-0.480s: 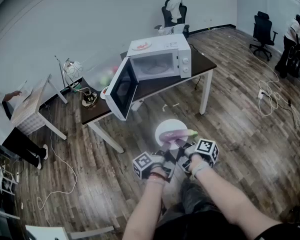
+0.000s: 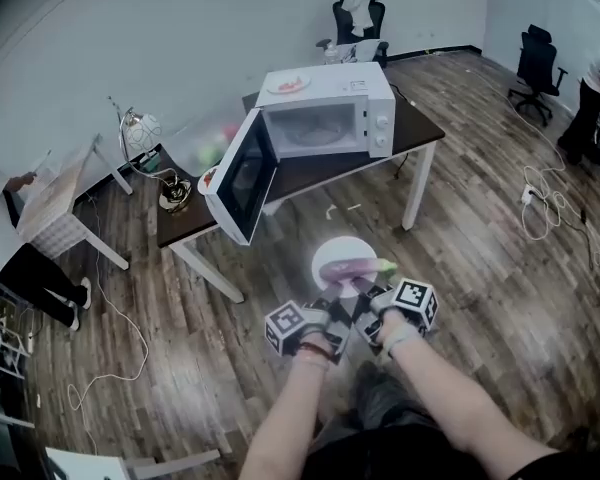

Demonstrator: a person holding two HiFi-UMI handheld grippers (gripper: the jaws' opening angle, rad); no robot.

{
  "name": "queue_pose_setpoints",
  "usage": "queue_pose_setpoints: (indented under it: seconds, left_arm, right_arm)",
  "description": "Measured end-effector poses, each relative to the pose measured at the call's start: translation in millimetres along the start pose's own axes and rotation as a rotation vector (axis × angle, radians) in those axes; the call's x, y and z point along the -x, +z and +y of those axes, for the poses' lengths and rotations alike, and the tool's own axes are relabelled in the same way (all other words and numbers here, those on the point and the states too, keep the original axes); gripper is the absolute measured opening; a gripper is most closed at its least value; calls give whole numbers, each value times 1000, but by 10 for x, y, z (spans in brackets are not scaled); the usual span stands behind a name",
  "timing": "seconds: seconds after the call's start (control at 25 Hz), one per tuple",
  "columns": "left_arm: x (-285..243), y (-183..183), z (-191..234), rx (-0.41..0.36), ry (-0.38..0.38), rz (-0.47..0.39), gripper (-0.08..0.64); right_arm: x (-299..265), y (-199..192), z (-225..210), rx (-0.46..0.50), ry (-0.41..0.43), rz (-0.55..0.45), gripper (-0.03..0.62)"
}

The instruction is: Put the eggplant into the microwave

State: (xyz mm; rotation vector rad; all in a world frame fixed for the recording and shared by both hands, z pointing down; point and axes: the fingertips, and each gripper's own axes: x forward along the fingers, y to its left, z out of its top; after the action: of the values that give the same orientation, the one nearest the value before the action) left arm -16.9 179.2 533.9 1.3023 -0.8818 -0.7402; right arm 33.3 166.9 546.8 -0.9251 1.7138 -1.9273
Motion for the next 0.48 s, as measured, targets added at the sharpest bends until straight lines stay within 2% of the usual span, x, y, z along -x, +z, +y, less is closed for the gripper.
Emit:
queue_pose_setpoints:
  seconds: [0.48]
  left_arm:
    - [-614,564,-98,8,9,-18,25]
  right_arm:
    - [-678,449,184,-3,-7,28,20]
